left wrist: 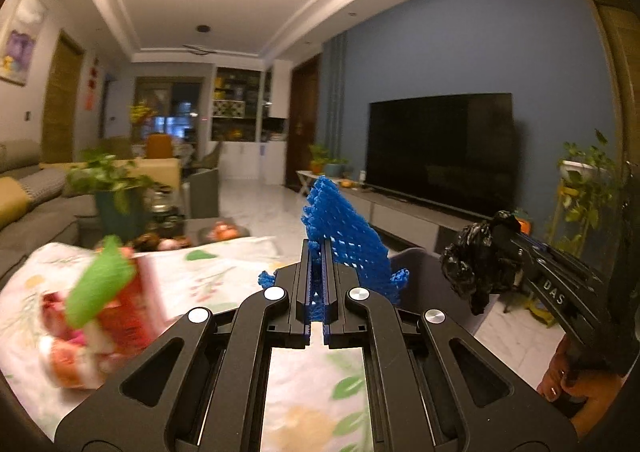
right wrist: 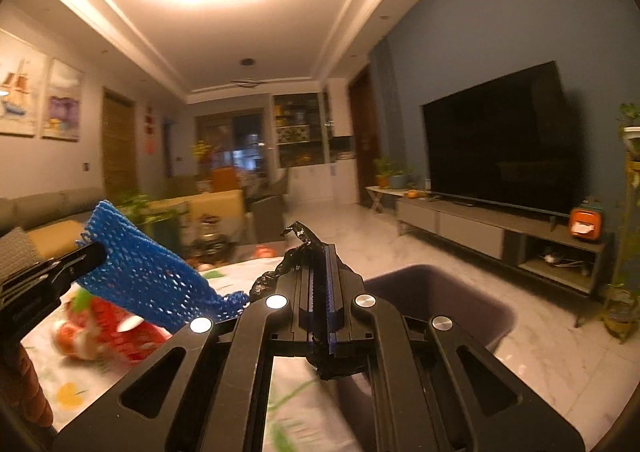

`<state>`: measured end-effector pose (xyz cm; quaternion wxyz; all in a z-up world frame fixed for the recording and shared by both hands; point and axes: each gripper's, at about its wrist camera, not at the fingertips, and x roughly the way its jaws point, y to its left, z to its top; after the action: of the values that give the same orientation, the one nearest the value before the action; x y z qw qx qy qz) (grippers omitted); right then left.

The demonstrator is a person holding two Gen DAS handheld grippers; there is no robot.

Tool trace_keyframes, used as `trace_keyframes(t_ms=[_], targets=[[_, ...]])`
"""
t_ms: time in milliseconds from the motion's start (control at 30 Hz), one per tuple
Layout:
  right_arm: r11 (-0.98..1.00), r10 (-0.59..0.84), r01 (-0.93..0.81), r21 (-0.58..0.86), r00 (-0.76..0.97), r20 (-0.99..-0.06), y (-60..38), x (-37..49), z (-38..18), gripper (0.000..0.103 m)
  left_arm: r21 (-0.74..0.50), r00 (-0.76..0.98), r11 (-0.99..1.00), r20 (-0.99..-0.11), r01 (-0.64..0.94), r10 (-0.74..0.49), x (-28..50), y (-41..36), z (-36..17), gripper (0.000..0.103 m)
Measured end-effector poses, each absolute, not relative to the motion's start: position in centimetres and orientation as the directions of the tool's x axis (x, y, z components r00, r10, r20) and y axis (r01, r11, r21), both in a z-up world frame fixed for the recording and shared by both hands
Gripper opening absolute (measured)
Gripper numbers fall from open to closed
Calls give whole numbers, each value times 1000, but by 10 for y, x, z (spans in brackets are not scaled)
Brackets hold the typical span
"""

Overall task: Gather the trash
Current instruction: 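Carry the blue net in the left gripper while the right carries the black scrap to the bin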

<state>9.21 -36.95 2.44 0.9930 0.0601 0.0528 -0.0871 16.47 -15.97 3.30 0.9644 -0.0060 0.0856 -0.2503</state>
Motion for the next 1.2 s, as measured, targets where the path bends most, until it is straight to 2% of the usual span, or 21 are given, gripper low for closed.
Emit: trace_keyframes(t_ms=[233,633,1200], targets=[[954,-261,277,115,955,-137,-413,109,12,6,-73,821,840,-180,537,-541,194,-215,26,3],[938,-308,329,110,935,-175,-440,127,-5,6,-70,789,815,-216,575,-575,233,-278,12,3],[936,-304,333,115,928,-217,-452,161,-17,6,-91,784,831,-289,549,-550,277,-301,-15,3]])
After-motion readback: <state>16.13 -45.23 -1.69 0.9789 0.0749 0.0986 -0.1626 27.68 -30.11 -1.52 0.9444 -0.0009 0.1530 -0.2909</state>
